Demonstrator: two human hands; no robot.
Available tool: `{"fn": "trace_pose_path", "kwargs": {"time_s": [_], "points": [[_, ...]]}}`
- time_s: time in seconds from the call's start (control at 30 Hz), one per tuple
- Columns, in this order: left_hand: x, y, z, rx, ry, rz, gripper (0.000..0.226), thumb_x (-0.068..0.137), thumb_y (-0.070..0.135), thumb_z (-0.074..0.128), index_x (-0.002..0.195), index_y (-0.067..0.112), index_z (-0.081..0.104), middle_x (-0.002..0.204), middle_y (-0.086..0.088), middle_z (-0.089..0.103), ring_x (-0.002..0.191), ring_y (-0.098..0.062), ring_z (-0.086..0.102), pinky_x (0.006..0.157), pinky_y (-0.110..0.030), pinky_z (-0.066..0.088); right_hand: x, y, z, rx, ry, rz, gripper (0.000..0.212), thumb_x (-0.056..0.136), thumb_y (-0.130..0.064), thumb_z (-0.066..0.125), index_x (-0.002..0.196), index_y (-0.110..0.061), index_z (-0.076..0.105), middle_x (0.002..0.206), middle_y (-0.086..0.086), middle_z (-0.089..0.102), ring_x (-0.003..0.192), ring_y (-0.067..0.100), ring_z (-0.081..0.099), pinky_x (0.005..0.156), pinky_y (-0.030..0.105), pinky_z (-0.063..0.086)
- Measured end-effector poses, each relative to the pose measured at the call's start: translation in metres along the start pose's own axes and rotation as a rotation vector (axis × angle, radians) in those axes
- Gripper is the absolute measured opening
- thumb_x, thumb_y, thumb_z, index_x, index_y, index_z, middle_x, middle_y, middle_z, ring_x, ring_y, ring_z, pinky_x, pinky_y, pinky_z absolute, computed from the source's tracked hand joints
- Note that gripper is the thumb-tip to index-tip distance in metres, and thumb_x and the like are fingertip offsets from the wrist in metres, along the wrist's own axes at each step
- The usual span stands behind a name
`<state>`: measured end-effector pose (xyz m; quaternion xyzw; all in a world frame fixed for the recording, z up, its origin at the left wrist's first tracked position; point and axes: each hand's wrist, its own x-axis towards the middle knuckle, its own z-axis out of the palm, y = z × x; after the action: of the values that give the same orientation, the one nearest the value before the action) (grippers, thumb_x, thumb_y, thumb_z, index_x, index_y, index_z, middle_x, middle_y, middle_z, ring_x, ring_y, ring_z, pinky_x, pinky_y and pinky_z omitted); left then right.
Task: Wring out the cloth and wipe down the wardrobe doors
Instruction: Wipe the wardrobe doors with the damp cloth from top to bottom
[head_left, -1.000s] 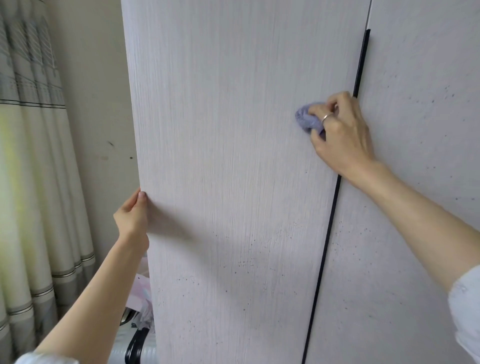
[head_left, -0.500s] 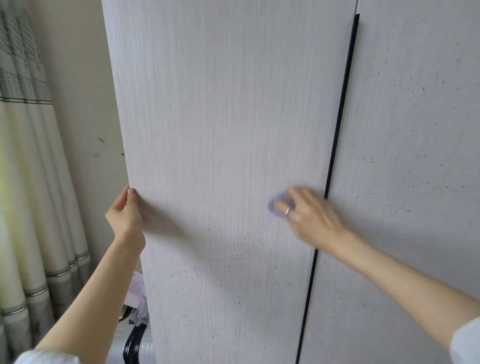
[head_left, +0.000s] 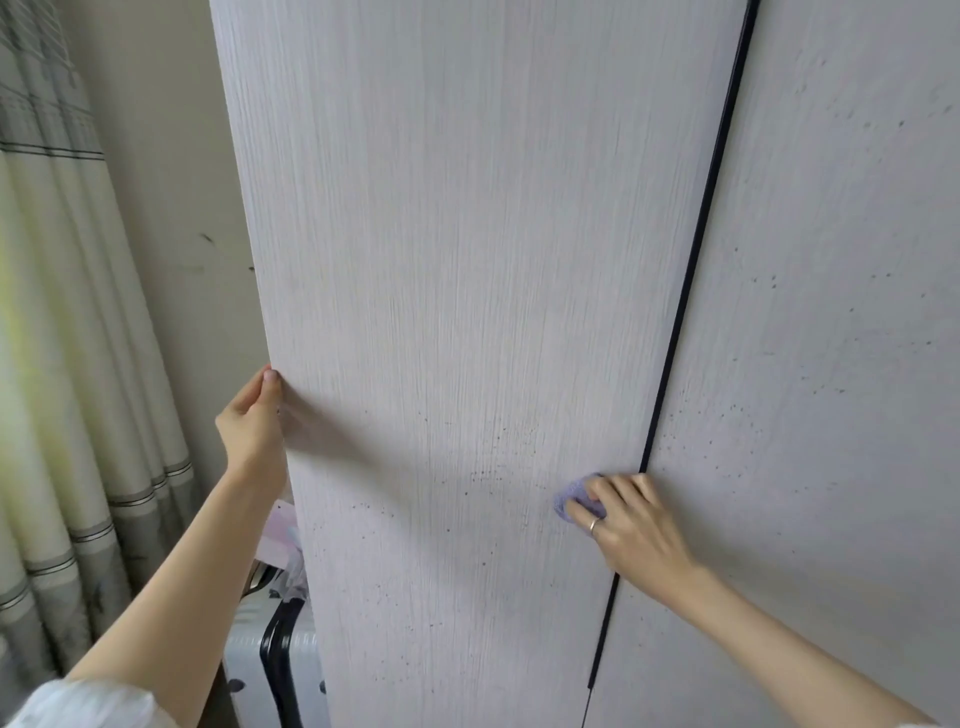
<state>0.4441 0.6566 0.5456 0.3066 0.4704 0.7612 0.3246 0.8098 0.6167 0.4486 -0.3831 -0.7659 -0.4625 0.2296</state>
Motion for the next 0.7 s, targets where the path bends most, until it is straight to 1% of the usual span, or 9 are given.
{"fn": "trace_pose_path", "kwargs": {"time_s": [0.1, 0.23, 0.3, 0.37, 0.47, 0.53, 0.57, 0.63, 0.7], "points": [[0.001, -0.011, -0.006, 0.007, -0.005, -0.035, 0.029, 0.098, 0.022, 0.050, 0.125, 0.018, 0.058, 0.088, 0.011, 0.053, 0.083, -0.009, 0.047, 0.081, -0.022, 0.040, 0.024, 0.016, -0.011, 0.046, 0.047, 0.033, 0.041, 0.067, 0.001, 0.065, 0.100, -0.019, 0.052, 0.083, 0.004, 0.053, 0.068, 0.026, 0.053, 0.065, 0.035, 0.030], [-0.002, -0.028, -0.015, -0.001, -0.007, -0.087, 0.030, 0.097, 0.022, 0.050, 0.127, 0.019, 0.057, 0.081, 0.013, 0.051, 0.070, -0.004, 0.042, 0.067, -0.016, 0.037, 0.082, 0.053, -0.036, 0.115, 0.327, 0.422, 0.034, 0.077, -0.010, 0.059, 0.110, -0.018, 0.055, 0.094, 0.008, 0.046, 0.079, 0.025, 0.048, 0.069, 0.036, 0.031], [-0.003, -0.031, -0.017, 0.001, -0.011, -0.088, 0.029, 0.098, 0.021, 0.050, 0.126, 0.021, 0.057, 0.080, 0.015, 0.050, 0.069, -0.002, 0.042, 0.066, -0.014, 0.037, 0.088, 0.054, -0.034, 0.174, 0.394, 0.526, 0.036, 0.076, -0.010, 0.060, 0.111, -0.016, 0.059, 0.094, 0.011, 0.047, 0.080, 0.024, 0.044, 0.069, 0.038, 0.037], [-0.004, -0.032, -0.019, 0.006, -0.023, -0.081, 0.029, 0.098, 0.020, 0.049, 0.126, 0.020, 0.057, 0.082, 0.016, 0.053, 0.071, -0.003, 0.044, 0.069, -0.016, 0.038, 0.068, 0.035, -0.019, 0.228, 0.361, 0.463, 0.043, 0.075, -0.004, 0.057, 0.115, -0.019, 0.057, 0.096, 0.008, 0.043, 0.080, 0.024, 0.043, 0.067, 0.036, 0.041], [-0.005, -0.037, -0.022, 0.024, -0.039, -0.068, 0.032, 0.098, 0.019, 0.049, 0.129, 0.017, 0.056, 0.091, 0.017, 0.058, 0.081, -0.004, 0.049, 0.075, -0.016, 0.040, 0.004, -0.001, 0.011, 0.176, 0.154, 0.117, 0.046, 0.079, -0.001, 0.055, 0.119, -0.024, 0.056, 0.096, 0.005, 0.039, 0.082, 0.025, 0.046, 0.067, 0.035, 0.033], [-0.008, -0.039, -0.022, 0.033, -0.029, -0.056, 0.033, 0.098, 0.019, 0.048, 0.131, 0.016, 0.054, 0.106, 0.013, 0.059, 0.098, -0.004, 0.053, 0.090, -0.018, 0.042, -0.030, -0.008, 0.019, 0.092, 0.008, -0.100, 0.045, 0.078, 0.001, 0.056, 0.114, -0.024, 0.064, 0.094, 0.004, 0.040, 0.081, 0.023, 0.050, 0.067, 0.034, 0.028], [-0.009, -0.039, -0.021, 0.037, -0.018, -0.048, 0.033, 0.098, 0.019, 0.048, 0.131, 0.015, 0.054, 0.114, 0.011, 0.058, 0.107, -0.006, 0.053, 0.099, -0.021, 0.040, -0.035, -0.006, 0.018, 0.086, -0.022, -0.140, 0.044, 0.079, 0.001, 0.052, 0.111, -0.025, 0.067, 0.093, 0.004, 0.040, 0.079, 0.022, 0.051, 0.067, 0.033, 0.028], [-0.009, -0.041, -0.019, 0.045, 0.005, -0.032, 0.034, 0.099, 0.020, 0.048, 0.131, 0.014, 0.054, 0.122, 0.006, 0.058, 0.115, -0.008, 0.051, 0.105, -0.024, 0.037, -0.019, 0.003, 0.012, 0.121, 0.004, -0.098, 0.044, 0.078, 0.002, 0.055, 0.111, -0.024, 0.067, 0.092, 0.002, 0.040, 0.078, 0.021, 0.049, 0.068, 0.033, 0.027], [-0.009, -0.043, -0.018, 0.055, 0.017, -0.014, 0.034, 0.099, 0.019, 0.047, 0.131, 0.012, 0.054, 0.121, 0.005, 0.058, 0.118, -0.010, 0.051, 0.106, -0.026, 0.037, 0.017, 0.014, 0.000, 0.158, 0.139, 0.069, 0.049, 0.074, -0.001, 0.062, 0.116, -0.026, 0.059, 0.094, 0.001, 0.041, 0.079, 0.020, 0.046, 0.070, 0.033, 0.027]]}}
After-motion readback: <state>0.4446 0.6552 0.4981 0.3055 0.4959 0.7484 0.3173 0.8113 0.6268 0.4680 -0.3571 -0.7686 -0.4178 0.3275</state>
